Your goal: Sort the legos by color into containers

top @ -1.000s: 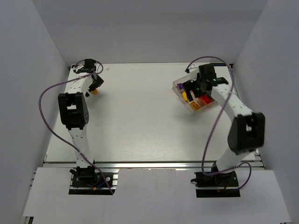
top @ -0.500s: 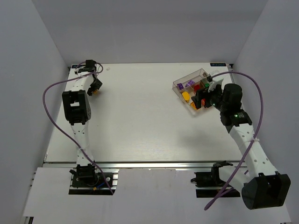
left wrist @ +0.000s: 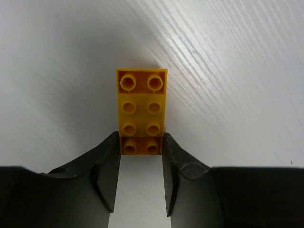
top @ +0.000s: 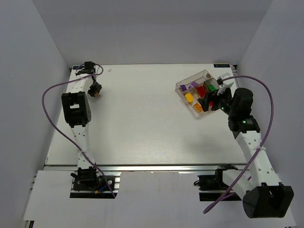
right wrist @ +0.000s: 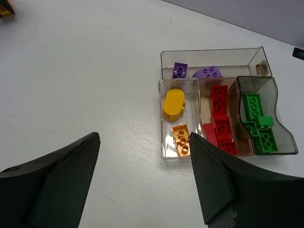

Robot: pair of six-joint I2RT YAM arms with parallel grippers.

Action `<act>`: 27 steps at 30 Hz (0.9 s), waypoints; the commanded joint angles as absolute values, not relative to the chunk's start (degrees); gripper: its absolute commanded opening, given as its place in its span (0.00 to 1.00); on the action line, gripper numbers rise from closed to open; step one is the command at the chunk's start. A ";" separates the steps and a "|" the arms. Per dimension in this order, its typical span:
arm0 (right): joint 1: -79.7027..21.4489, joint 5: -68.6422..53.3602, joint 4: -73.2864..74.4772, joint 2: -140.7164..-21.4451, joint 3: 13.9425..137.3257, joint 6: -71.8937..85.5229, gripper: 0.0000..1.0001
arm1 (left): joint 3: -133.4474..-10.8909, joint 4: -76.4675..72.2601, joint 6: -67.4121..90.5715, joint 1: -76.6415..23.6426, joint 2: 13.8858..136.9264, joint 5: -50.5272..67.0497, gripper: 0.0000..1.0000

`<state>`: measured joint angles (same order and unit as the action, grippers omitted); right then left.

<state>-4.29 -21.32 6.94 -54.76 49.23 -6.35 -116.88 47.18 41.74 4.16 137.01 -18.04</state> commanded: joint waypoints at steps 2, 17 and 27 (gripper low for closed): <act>-3.17 -23.99 3.69 -53.97 48.16 -5.89 0.78 | -108.50 40.53 31.14 3.26 127.73 -5.92 0.00; -0.70 -15.83 -0.95 -54.05 45.35 -4.22 0.41 | -69.97 -28.08 34.95 -15.28 106.25 63.53 0.00; 4.74 -8.96 -3.34 -51.33 43.86 -0.62 0.42 | -86.29 -50.66 62.15 -31.72 125.32 56.27 0.00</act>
